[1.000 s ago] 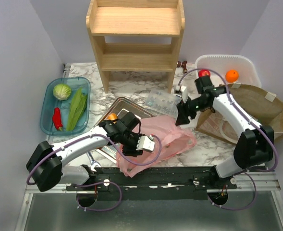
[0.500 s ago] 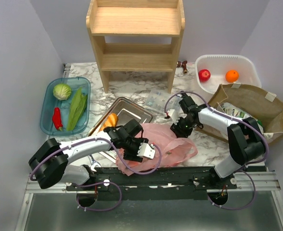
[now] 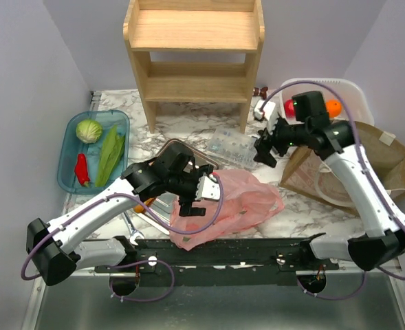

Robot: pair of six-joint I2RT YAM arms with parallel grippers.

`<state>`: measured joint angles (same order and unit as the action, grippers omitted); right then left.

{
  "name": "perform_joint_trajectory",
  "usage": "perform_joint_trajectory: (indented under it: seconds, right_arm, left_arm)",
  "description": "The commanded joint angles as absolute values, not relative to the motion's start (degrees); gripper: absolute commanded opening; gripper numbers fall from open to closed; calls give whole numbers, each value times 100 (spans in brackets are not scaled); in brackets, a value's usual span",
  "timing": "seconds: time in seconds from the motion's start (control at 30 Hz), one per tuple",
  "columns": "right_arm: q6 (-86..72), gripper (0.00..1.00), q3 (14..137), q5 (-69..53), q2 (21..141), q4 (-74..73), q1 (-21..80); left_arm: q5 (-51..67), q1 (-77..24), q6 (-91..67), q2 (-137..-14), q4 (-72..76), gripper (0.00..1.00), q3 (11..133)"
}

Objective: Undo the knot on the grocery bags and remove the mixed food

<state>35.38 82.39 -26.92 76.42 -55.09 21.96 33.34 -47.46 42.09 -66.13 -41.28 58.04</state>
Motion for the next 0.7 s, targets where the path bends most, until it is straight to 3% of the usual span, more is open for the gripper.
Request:
perform_joint_trajectory:
  seconds: [0.0,0.13,0.3,0.4,0.57,0.67]
  right_arm:
    - [2785,91,9326,-2701,7467,-6375,1975]
    - [2677,86,10127,-1991,7844,-6614,864]
    - [3110,79,11183,-2478,8819,-7310,-1844]
    - [3570,77,11462,-2351,9199,-7635,-2602]
    - [4755,77,9816,-1850,8756,-7418,-2742]
    - [5731,84,8902,-2352,8541,-8112,-2698]
  left_arm:
    - [3781,-4803,3753,-6663,-4606,98,6494]
    - [3501,-4782,3532,-6557,-4208,99,6691]
    - [3163,-4707,2988,-6846,-3886,98,6959]
    - [3130,-4642,2716,-6988,-3791,98,7140]
    - [3046,-4594,2643,-7181,-3667,98,7363]
    - [3055,-4580,2593,-7314,-3664,99,7441]
